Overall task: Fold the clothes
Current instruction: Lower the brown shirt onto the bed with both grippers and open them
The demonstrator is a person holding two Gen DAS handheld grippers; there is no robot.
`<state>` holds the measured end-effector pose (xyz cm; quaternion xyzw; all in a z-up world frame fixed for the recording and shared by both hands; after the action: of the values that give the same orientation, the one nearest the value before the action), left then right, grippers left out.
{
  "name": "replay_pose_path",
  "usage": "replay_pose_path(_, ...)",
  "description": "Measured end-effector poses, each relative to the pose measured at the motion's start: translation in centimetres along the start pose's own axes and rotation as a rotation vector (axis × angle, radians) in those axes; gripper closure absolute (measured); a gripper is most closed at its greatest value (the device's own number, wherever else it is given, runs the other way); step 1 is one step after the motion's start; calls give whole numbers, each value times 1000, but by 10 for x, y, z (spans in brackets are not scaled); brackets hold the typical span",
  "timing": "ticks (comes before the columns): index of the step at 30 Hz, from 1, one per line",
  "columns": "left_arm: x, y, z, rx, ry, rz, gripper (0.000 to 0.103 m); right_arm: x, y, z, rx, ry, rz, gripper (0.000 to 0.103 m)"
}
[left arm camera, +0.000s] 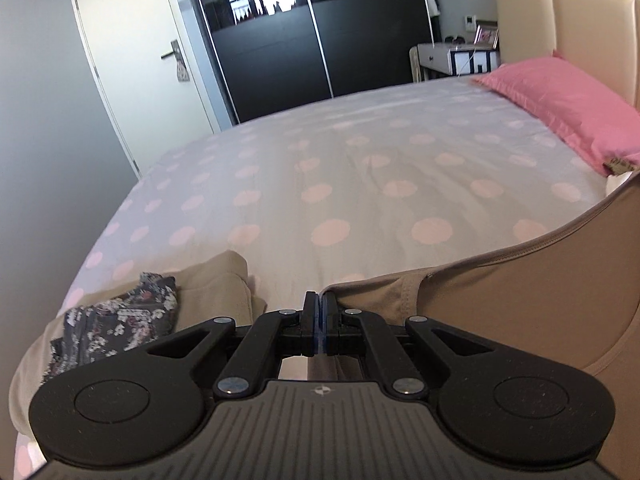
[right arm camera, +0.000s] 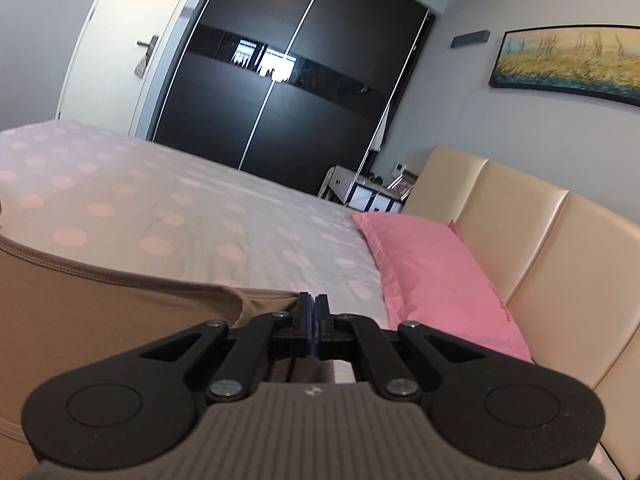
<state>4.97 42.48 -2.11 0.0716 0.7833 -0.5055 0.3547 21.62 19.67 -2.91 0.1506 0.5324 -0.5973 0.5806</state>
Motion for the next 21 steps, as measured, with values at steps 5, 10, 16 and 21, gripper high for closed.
replay_pose_path(5,6,53,-4,-7,-29,-72,103,3,50,-28,3,-53,-58,102)
replay_pose_path(10,23,103,1,0,-25,-164,103,21,97,-61,-13,-107,-159,102)
replay_pose_path(16,45,141,9,35,-21,-240,102,50,139,-85,-87,-136,-273,102)
replay_pose_path(21,55,154,10,35,-21,-278,96,64,160,-91,-206,-98,-377,100)
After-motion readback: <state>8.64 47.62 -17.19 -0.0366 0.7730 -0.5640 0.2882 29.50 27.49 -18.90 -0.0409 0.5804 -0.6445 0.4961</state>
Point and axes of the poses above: each gripper's, at about its wrist camera, not at the fingertips, and y roughly the way its jaws point, z to its right, x to its underside, the point moved 7 cm from there along y, roughly the way its jaws point, and after that the axes turned 9 degrees about -z, right-handed, at the moved point
